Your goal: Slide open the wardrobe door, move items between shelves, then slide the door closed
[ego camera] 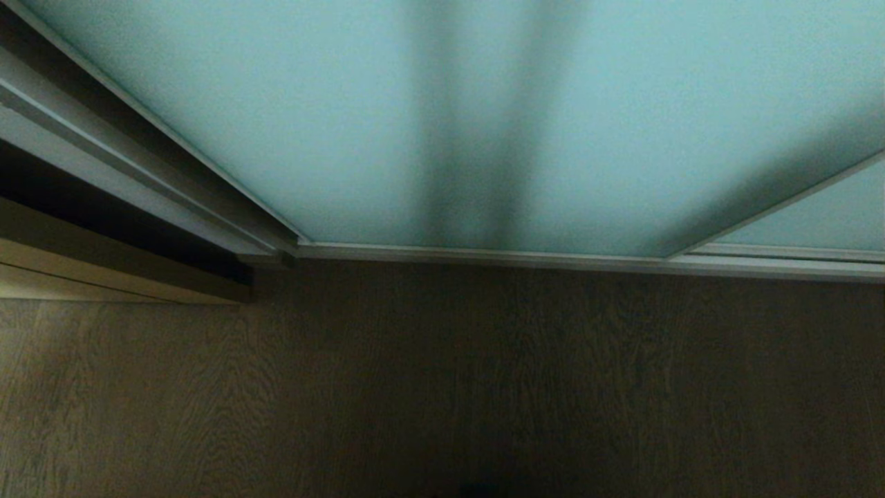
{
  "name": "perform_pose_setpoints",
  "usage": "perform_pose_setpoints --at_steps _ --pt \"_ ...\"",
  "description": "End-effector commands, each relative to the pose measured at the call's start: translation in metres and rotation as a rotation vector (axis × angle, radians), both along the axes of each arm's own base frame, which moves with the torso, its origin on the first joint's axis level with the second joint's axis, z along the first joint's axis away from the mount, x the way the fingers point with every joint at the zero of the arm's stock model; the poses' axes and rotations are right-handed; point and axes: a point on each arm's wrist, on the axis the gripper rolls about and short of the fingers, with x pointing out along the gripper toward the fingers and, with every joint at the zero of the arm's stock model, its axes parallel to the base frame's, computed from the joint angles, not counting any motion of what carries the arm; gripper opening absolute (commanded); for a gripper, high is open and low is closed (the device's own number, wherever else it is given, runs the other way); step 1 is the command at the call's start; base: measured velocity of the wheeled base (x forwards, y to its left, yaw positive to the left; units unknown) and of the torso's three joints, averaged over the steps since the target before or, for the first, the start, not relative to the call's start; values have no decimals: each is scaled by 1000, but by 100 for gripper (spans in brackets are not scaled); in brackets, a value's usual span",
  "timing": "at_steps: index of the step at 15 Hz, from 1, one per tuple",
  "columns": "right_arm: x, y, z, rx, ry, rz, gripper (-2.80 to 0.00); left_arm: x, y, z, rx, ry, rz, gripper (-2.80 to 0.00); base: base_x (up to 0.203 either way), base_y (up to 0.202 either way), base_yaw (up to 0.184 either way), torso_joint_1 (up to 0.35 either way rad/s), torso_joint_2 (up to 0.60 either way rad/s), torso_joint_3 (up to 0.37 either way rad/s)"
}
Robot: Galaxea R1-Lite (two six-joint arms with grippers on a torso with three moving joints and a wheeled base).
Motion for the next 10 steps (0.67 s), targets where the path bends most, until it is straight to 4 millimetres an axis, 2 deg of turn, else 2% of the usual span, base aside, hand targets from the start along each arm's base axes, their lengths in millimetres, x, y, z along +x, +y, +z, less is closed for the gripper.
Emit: perform_pose_setpoints --at_steps 1,2,3,5,7,10 --pt "0 0 0 0 0 0 -280 -21 -1 -57 100 -25 170 -280 0 0 0 0 0 0" --pt "0 0 0 0 0 0 -280 -15 2 -72 99 19 287 -280 0 0 0 0 0 0" --pt "0 0 0 0 0 0 -280 -8 5 -88 105 79 326 -280 0 0 0 0 0 0" --pt "0 0 0 0 0 0 -280 5 7 -119 135 186 291 -280 0 0 0 0 0 0" --pt "0 0 0 0 0 0 -280 11 7 -141 174 255 229 -280 0 0 0 0 0 0" --pt "0 0 0 0 0 0 -280 20 10 -172 276 298 289 -280 0 0 0 0 0 0"
